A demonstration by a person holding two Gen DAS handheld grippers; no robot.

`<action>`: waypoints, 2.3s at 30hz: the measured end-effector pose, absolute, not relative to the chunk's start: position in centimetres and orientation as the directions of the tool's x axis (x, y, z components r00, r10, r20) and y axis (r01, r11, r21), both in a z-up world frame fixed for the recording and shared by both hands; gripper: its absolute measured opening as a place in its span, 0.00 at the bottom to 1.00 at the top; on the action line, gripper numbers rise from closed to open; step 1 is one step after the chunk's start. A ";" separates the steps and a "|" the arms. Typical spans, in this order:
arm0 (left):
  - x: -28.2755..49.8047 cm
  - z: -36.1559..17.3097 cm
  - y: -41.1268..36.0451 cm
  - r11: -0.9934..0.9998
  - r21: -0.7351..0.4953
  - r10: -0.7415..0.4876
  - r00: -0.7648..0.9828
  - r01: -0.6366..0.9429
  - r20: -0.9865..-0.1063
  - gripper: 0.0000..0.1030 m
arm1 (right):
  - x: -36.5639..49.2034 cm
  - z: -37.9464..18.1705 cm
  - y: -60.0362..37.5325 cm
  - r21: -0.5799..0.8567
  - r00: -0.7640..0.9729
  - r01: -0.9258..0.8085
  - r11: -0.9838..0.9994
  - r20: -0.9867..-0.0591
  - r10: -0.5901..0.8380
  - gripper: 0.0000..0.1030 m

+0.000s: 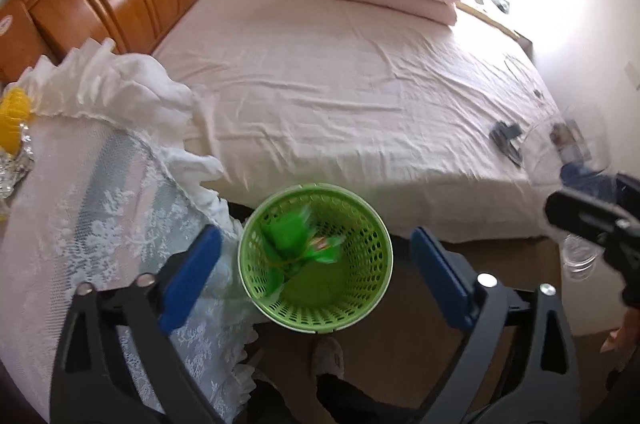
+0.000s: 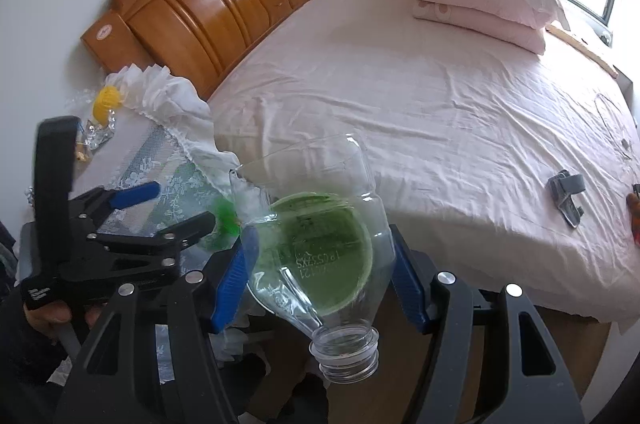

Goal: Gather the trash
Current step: 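Drop the green bag and clear bottle into the green wastebasket with both tools, then grasp the crumpled paper with the left tool while the right tool grasps the green wrapper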

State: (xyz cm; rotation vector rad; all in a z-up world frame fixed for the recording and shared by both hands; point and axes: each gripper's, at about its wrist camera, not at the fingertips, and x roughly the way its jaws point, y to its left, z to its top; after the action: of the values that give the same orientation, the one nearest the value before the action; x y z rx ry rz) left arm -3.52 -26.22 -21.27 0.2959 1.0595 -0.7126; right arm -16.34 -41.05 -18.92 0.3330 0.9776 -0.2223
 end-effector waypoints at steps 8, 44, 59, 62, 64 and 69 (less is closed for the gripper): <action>-2.3 -17.9 -24.0 0.793 -0.089 -0.375 0.368 0.603 -0.851 0.92 | -13.9 -20.0 -40.5 0.200 0.548 0.298 0.933 -0.836 0.004 0.63; -3.1 -8.7 -10.9 0.887 -0.095 -0.362 0.551 0.453 -0.752 0.92 | -12.3 -13.0 -32.8 0.205 0.614 0.390 0.898 -0.784 -0.087 0.98; -1.3 -7.8 -1.3 0.968 -0.093 -0.224 0.643 0.232 -0.732 0.92 | -6.5 -11.2 -23.8 0.254 0.642 0.165 0.953 -0.761 0.092 0.98; -1.0 -7.9 2.3 0.986 -0.075 -0.157 0.664 0.151 -0.731 0.92 | -4.8 -11.0 -20.7 0.261 0.636 0.088 0.961 -0.757 0.147 0.98; -0.8 -8.0 4.4 0.992 -0.072 -0.125 0.668 0.106 -0.734 0.92 | -3.6 -10.8 -18.3 0.262 0.628 0.034 0.964 -0.757 0.184 0.98; 0.3 -8.5 10.6 0.996 -0.075 -0.029 0.667 -0.040 -0.744 0.93 | -1.3 -11.0 -13.2 0.267 0.597 -0.068 0.961 -0.761 0.254 0.98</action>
State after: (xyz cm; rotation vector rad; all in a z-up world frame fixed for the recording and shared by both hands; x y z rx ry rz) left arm 0.30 10.59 -8.53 -0.0869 0.8403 0.0058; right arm -1.25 -13.20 -10.99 0.2193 0.9139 0.1889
